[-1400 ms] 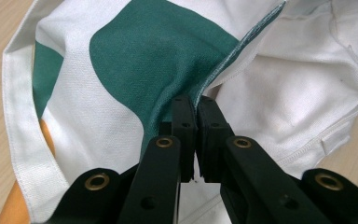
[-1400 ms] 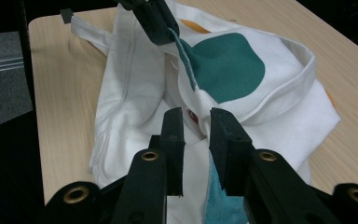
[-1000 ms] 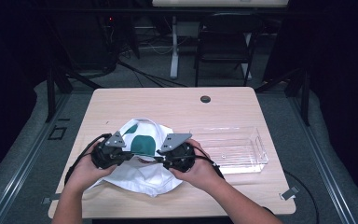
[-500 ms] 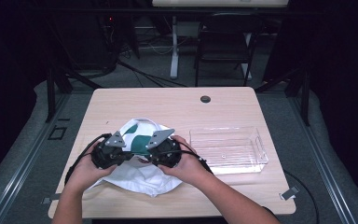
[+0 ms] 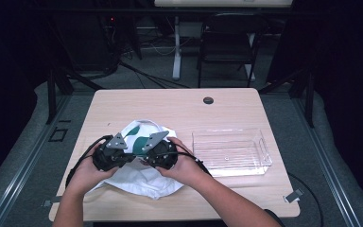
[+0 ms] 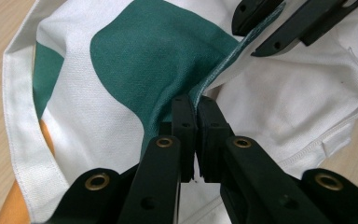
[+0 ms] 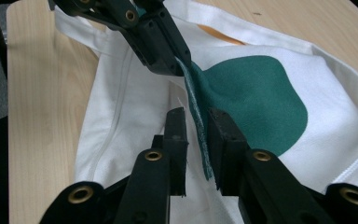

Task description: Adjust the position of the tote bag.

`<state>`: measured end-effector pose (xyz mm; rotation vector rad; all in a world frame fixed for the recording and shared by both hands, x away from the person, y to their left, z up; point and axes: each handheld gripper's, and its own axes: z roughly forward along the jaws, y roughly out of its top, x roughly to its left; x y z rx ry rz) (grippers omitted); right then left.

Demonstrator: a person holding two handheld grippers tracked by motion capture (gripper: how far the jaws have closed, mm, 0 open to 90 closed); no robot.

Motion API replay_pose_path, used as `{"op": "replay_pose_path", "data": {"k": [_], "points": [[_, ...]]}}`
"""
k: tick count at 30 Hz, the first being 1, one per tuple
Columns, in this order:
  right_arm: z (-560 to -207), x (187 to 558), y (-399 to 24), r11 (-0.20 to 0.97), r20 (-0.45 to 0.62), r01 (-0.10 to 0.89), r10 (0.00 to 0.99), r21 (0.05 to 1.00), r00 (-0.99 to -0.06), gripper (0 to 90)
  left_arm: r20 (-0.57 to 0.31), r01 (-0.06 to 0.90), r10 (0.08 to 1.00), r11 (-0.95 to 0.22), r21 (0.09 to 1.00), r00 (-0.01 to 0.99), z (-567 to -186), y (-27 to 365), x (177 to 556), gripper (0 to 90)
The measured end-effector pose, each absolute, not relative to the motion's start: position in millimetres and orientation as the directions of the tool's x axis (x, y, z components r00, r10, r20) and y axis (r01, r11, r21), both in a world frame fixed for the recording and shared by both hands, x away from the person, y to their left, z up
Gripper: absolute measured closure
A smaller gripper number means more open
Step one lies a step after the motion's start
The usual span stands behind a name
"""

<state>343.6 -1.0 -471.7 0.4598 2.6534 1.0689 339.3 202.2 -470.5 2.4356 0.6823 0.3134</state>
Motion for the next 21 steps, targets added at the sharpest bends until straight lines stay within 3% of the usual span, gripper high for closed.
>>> {"op": "replay_pose_path", "data": {"k": [9,14,21], "points": [[-476.6,346.3,1.7,0.703,-0.111,0.200,0.370,0.682,-0.923,87.8,0.069,0.398,0.536,-0.701,0.592,0.841,-470.8,202.1,339.3,87.3],[-476.6,346.8,1.5,0.704,-0.109,0.199,0.367,0.682,-0.924,88.5,0.063,0.402,0.540,-0.693,0.598,0.839,-471.1,202.9,339.4,86.5],[-473.8,347.1,0.0,0.688,-0.101,0.204,0.375,0.696,-0.921,88.8,0.053,0.398,0.556,-0.655,0.642,0.830,-467.5,207.5,338.8,76.3]]}}
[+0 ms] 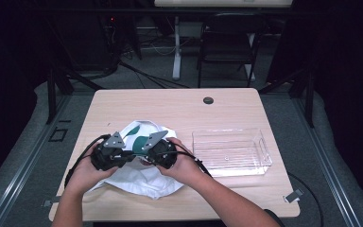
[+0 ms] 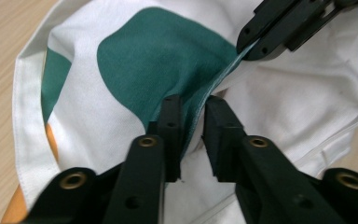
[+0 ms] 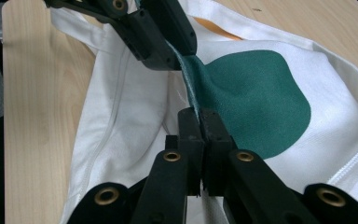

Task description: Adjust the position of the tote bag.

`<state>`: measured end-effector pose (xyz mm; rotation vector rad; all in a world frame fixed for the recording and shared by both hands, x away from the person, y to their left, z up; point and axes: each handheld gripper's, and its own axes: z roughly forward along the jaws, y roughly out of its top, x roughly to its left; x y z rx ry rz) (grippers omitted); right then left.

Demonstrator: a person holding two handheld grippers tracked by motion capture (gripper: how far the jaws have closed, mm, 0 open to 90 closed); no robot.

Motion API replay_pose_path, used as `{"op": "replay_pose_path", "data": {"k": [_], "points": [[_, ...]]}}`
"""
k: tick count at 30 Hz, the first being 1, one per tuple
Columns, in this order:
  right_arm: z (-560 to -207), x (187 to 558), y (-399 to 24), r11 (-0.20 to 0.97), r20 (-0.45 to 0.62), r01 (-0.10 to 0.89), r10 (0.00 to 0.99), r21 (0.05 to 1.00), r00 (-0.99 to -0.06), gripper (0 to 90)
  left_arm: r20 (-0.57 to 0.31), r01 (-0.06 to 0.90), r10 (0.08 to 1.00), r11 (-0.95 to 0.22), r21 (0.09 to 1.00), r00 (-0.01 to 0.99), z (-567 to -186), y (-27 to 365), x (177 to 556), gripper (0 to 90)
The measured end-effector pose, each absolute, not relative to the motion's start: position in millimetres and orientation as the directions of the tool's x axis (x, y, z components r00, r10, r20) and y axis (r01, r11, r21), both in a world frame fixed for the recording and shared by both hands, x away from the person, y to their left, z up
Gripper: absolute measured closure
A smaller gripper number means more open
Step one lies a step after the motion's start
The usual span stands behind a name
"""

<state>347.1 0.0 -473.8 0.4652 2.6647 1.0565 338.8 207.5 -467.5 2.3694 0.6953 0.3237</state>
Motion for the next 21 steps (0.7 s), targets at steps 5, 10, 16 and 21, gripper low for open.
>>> {"op": "replay_pose_path", "data": {"k": [5,10,16,21], "points": [[-471,347,0,0.677,-0.102,0.207,0.387,0.706,-0.917,88.8,0.054,0.388,0.573,-0.617,0.685,0.817,-457,216,335,64.3],[-465,349,-1,0.663,-0.089,0.219,0.398,0.716,-0.913,88.8,0.062,0.387,0.610,-0.575,0.721,0.790,-448,230,332,61.4],[-462,352,-2,0.653,-0.070,0.236,0.406,0.720,-0.911,88.8,0.050,0.404,0.639,-0.543,0.736,0.767,-445,242,331,60.4],[-460,355,-3,0.632,-0.054,0.248,0.419,0.734,-0.907,88.8,0.041,0.415,0.651,-0.528,0.741,0.758,-446,247,332,58.4]]}}
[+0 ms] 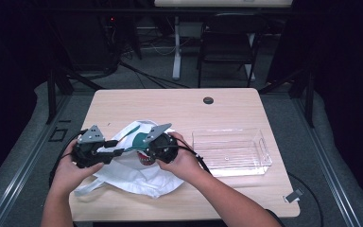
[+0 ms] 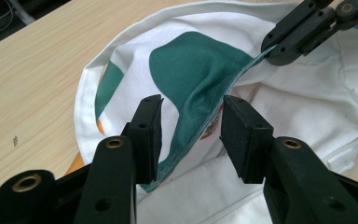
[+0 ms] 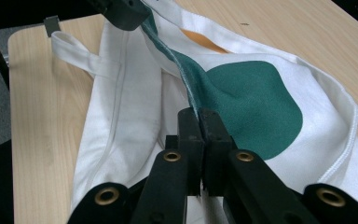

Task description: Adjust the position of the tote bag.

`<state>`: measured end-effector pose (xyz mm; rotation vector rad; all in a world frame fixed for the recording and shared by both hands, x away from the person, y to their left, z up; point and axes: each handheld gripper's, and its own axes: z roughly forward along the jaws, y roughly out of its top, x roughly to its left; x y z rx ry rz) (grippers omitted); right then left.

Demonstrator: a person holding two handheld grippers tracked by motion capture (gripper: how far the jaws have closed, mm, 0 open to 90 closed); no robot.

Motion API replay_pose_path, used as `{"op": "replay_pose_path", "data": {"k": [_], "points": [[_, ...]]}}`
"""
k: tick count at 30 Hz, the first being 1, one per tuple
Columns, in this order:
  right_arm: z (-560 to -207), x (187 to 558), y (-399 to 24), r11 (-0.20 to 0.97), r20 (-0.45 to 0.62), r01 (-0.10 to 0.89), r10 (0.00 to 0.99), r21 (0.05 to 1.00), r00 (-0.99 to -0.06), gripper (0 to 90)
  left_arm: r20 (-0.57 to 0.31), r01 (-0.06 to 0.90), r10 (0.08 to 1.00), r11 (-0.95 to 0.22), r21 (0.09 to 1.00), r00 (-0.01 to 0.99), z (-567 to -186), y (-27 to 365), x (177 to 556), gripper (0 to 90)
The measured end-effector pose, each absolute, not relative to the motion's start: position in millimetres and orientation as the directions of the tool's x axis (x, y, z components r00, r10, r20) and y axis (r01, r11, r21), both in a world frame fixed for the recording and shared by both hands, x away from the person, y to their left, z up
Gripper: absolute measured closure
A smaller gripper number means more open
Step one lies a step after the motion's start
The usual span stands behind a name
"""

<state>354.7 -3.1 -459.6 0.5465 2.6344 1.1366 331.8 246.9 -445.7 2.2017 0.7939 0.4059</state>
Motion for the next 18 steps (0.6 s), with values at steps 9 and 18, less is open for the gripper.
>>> {"op": "replay_pose_path", "data": {"k": [9,18], "points": [[-453,360,-6,0.597,-0.020,0.279,0.443,0.752,-0.896,88.8,0.044,0.432,0.683,-0.508,0.745,0.729,-445,260,332,54.1],[-448,364,-10,0.577,-0.013,0.290,0.462,0.764,-0.887,88.8,0.073,0.431,0.716,-0.494,0.755,0.694,-446,275,331,46.7]]}}
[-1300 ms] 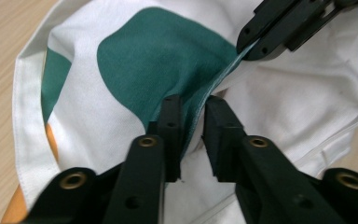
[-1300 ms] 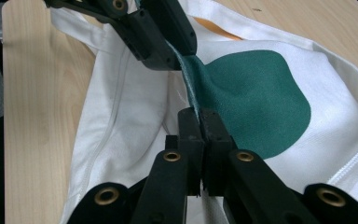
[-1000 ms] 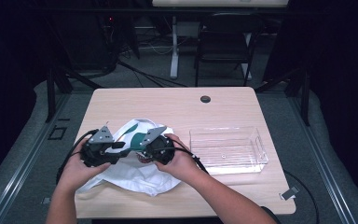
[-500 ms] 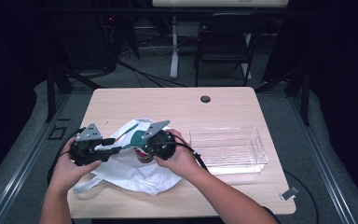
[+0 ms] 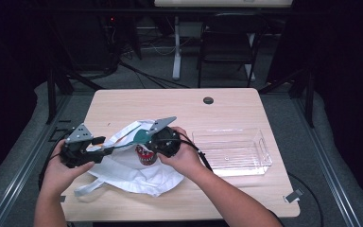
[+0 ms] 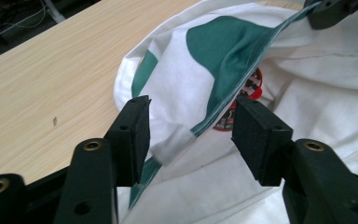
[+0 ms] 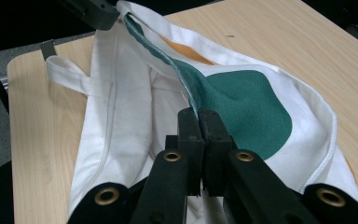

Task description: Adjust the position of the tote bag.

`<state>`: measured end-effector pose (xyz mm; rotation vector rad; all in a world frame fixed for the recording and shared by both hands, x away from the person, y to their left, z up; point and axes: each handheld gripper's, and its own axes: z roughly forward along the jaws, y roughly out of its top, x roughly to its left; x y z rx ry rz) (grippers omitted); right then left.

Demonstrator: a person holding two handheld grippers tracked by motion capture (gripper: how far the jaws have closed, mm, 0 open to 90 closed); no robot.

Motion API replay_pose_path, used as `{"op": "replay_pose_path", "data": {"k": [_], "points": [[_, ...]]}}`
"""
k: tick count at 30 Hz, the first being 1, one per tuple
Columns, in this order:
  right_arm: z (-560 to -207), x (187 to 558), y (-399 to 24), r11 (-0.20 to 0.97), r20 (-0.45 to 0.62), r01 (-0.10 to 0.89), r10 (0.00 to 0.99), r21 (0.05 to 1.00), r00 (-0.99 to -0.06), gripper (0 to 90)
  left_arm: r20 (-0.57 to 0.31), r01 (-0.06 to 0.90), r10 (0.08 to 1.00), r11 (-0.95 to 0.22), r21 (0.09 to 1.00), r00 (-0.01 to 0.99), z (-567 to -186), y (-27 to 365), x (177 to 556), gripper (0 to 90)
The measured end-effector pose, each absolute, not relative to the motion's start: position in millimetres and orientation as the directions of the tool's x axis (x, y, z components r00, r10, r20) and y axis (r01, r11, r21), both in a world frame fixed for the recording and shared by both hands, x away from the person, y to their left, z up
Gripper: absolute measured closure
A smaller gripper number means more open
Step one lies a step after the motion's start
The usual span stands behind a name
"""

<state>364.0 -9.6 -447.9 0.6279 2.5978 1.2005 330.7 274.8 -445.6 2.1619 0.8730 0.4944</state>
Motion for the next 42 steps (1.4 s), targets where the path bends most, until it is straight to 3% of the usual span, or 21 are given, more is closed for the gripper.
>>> {"op": "replay_pose_path", "data": {"k": [25,42], "points": [[-445,369,-16,0.540,0.005,0.300,0.481,0.786,-0.877,88.8,0.115,0.451,0.736,-0.523,0.723,0.668,-461,288,337,46.0],[-445,369,-18,0.526,0.012,0.303,0.485,0.795,-0.874,88.8,0.103,0.470,0.723,-0.544,0.695,0.683,-467,284,339,62.2]]}}
